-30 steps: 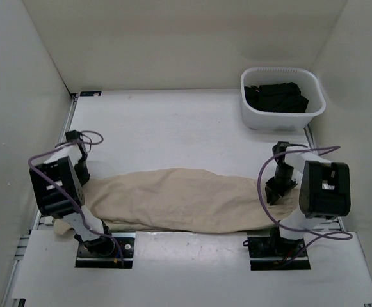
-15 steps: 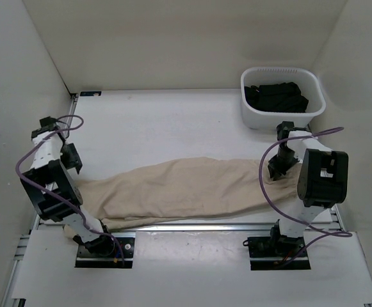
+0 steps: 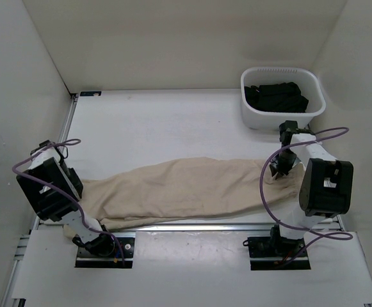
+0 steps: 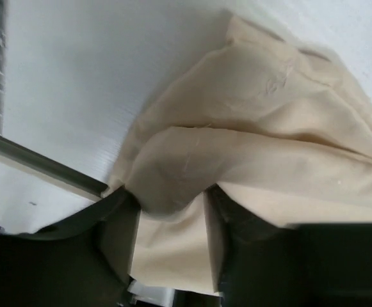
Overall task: Fold and stack the trousers
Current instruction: Fold the trousers
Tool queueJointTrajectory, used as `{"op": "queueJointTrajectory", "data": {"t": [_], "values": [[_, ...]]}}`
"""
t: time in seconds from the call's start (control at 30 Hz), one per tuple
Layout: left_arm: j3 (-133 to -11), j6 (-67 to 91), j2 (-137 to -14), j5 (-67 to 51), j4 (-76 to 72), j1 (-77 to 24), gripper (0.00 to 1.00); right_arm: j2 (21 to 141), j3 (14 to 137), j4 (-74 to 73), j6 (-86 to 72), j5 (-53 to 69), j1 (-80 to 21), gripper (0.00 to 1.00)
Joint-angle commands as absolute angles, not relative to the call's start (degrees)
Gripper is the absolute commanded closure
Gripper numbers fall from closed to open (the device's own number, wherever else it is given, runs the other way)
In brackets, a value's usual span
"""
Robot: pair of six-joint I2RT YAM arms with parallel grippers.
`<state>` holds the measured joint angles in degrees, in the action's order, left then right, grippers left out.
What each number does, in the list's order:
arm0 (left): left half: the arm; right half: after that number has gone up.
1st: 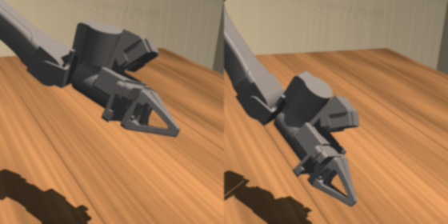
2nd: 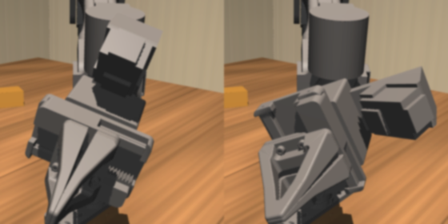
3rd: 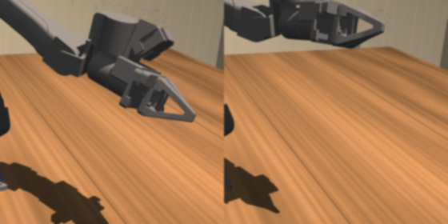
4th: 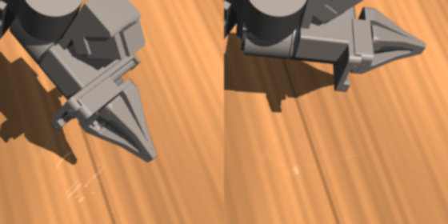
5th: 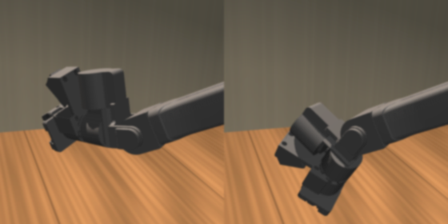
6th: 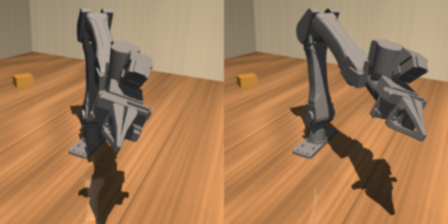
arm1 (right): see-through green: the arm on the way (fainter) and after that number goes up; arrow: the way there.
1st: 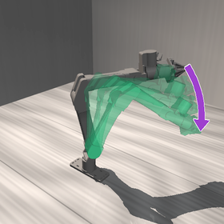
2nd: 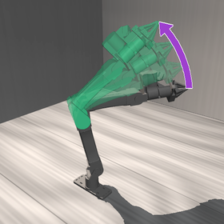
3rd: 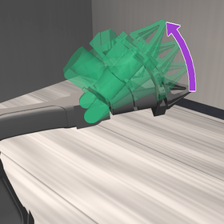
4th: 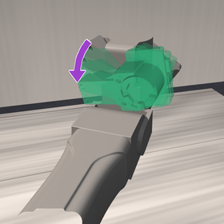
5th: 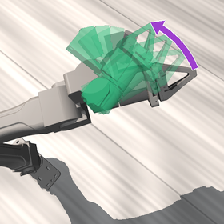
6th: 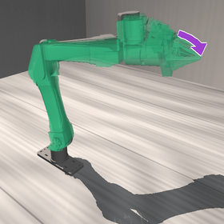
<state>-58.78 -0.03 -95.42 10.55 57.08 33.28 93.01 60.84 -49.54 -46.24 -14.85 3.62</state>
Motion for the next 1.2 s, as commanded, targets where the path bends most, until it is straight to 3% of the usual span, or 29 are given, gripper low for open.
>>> {"op": "queueJointTrajectory", "data": {"t": [0.0, 0.07, 0.13, 0.4, 0.5, 0.6, 0.67, 0.73, 0.8, 0.93, 1.03, 1.07, 1.1, 1.17], "values": [[-61.34, 0.00, -95.01, 11.16, 54.40, 33.57, 0.49, 89.48, 59.86, -50.36, -45.97, -15.29, 3.60, 0.74], [-62.83, 0.00, -94.40, 11.16, 54.40, 33.57, 0.72, 88.95, 59.33, -50.88, -45.97, -15.99, 3.60, 0.74], [-63.98, 0.00, -93.09, 11.16, 54.40, 33.57, 0.86, 88.95, 58.80, -50.89, -45.97, -16.00, 3.60, 0.74], [-68.91, 0.00, -92.72, 12.39, 54.40, 33.57, 0.86, 89.47, 54.41, -48.43, -46.49, -16.00, 3.60, 0.74], [-68.38, 0.00, -95.97, 13.10, 54.40, 33.57, 0.75, 90.18, 55.54, -47.20, -44.39, -16.00, 3.08, 0.72], [-68.38, 0.00, -97.12, 13.10, 53.79, 33.57, 0.57, 87.82, 58.70, -46.67, -40.00, -16.08, 2.55, 0.60], [-69.78, 0.00, -97.12, 13.10, 53.27, 33.57, 0.50, 86.05, 60.29, -46.67, -36.15, -16.08, 2.03, 0.48], [-73.11, 0.00, -96.25, 13.10, 53.26, 33.57, 0.36, 83.07, 61.52, -46.67, -33.24, -14.86, 1.50, 0.43], [-75.31, 0.00, -93.53, 13.70, 53.26, 32.44, 0.34, 80.44, 63.10, -46.67, -30.15, -13.45, -0.61, 0.35], [-73.93, 0.00, -85.27, 11.96, 55.53, 27.70, 0.36, 78.57, 63.63, -48.60, -30.92, -12.66, -10.51, 0.34], [-67.71, 0.00, -81.31, 9.76, 60.45, 22.16, 0.46, 79.10, 61.36, -47.03, -37.07, -11.78, -18.51, 0.43], [-64.98, 0.00, -81.30, 9.76, 61.51, 21.19, 0.50, 80.49, 60.04, -45.11, -39.09, -10.99, -20.20, 0.51], [-61.99, 0.00, -80.78, 10.28, 61.52, 20.49, 0.56, 81.64, 59.42, -43.96, -42.85, -10.46, -21.69, 0.67], [-53.03, 0.00, -80.77, 13.70, 59.34, 19.69, 0.78, 85.93, 58.72, -40.72, -46.65, -8.54, -24.69, 0.83]]}}
